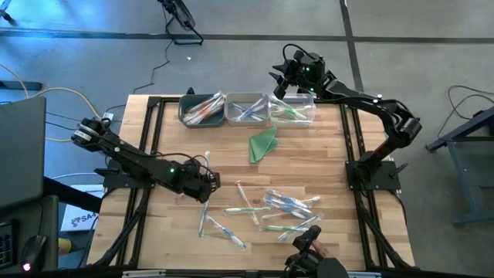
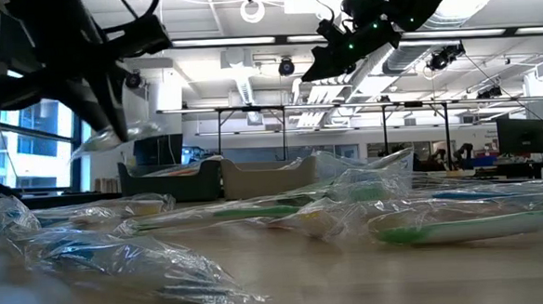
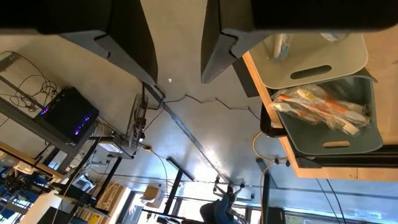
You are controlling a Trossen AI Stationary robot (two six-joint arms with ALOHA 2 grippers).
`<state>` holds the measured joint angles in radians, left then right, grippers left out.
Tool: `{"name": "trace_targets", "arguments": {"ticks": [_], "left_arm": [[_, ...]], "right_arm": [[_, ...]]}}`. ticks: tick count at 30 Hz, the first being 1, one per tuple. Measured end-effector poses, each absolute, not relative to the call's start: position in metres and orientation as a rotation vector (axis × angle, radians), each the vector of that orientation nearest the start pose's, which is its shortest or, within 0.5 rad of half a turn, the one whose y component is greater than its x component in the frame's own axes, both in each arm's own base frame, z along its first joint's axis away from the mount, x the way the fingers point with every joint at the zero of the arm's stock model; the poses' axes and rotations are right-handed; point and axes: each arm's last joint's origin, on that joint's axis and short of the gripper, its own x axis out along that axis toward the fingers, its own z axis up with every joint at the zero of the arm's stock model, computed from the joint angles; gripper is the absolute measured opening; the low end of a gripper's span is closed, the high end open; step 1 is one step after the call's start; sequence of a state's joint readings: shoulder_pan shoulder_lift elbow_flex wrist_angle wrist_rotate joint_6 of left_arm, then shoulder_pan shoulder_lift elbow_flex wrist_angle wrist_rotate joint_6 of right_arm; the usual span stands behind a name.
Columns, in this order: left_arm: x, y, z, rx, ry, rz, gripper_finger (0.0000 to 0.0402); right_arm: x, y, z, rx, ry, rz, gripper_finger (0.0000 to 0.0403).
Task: Pick & Place Toothbrushes
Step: Put the green toothbrush into the transparent bin
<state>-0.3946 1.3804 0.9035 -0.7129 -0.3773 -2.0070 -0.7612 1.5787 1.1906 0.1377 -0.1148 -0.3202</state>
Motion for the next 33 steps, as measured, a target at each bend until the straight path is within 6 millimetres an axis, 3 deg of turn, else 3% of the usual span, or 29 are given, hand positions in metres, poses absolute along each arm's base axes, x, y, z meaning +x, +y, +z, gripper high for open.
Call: {"name": "trace_targets", "arguments": {"ticks": [8,22,33], "left_arm": [[0.242,-0.054,0.226,-1.193,0.612,0.964,0.0015],[0.261,0.042,0.246,-0.871,0.55,0.801,0.0015],[0.252,0.111,0.257,-0.726,0.495,0.694,0.0015]], "right_arm": [[0.267,-0.249,0.306,-0.2,0.331,-0.599,0.0116],[0.266,-0.249,0.303,-0.176,0.361,-0.597,0.0116],[0.264,-0.247,0.297,-0.089,0.408,-0.595,0.0116]]}}
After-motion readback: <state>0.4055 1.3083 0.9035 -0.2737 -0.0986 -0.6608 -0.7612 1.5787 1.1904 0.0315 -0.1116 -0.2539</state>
